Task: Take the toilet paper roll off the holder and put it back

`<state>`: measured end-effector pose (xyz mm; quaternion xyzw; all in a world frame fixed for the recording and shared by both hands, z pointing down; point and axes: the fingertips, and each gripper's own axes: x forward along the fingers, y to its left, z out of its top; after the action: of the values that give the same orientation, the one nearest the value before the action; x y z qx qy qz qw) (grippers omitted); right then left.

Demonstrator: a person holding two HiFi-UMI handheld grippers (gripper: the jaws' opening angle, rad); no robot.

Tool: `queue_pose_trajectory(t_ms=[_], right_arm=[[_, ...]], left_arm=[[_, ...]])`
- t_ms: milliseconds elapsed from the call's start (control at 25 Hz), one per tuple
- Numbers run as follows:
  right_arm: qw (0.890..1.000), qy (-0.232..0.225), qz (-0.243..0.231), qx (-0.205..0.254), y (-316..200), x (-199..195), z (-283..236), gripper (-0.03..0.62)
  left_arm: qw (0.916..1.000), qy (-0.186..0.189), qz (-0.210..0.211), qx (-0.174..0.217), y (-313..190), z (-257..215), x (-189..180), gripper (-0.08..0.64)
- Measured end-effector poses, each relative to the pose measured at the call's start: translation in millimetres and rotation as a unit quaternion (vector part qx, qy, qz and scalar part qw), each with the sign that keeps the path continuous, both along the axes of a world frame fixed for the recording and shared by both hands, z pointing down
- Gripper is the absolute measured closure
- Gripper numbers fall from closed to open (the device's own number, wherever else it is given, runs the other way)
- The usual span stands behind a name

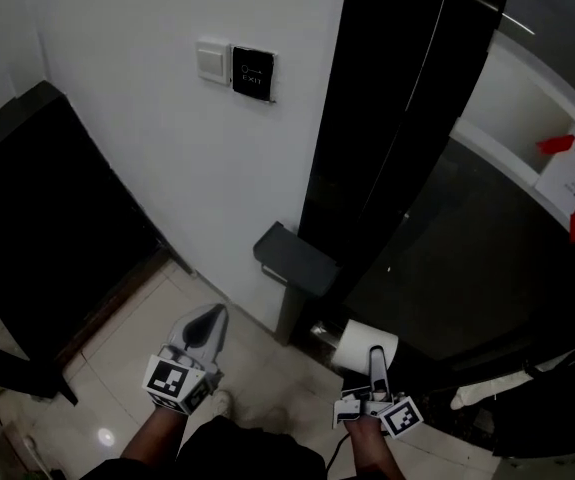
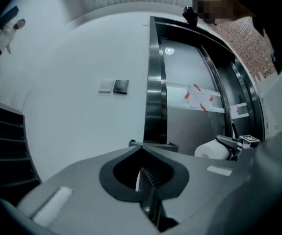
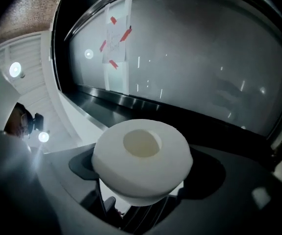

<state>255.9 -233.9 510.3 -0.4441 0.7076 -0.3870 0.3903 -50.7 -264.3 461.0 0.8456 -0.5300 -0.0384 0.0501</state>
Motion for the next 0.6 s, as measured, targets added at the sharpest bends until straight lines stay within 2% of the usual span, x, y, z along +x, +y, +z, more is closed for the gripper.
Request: queue_pose_trajectory(t_ms=[80,160,400,600], right_arm=[[1.0,0.014,-0.015,0.014,9.6,-6.5,-6.4,0.124],[1.0,0.006,-0.018,0.02,19.8,-14.0,-9.4,0.124],[1.0,0.002,0.001,0.019,61.6,-33.6,-15.6,0.124],[0.999,0.001,0.018,0.03,92.3,-57.7,-31.2,0.124]], left_arm=[[1.0,-0.001,-0.004,0.003,12.8,3.2,-1.8,0.558],[1.0,0.001,-0.002,0.003,24.9,4.0,-4.9,0.558],[0.9998,0.011,0.016,0.01,59.6,-5.8,-23.9,0.558],[0.9995,0.016,0.022,0.014,80.0,-13.4,-55.2,0.558]])
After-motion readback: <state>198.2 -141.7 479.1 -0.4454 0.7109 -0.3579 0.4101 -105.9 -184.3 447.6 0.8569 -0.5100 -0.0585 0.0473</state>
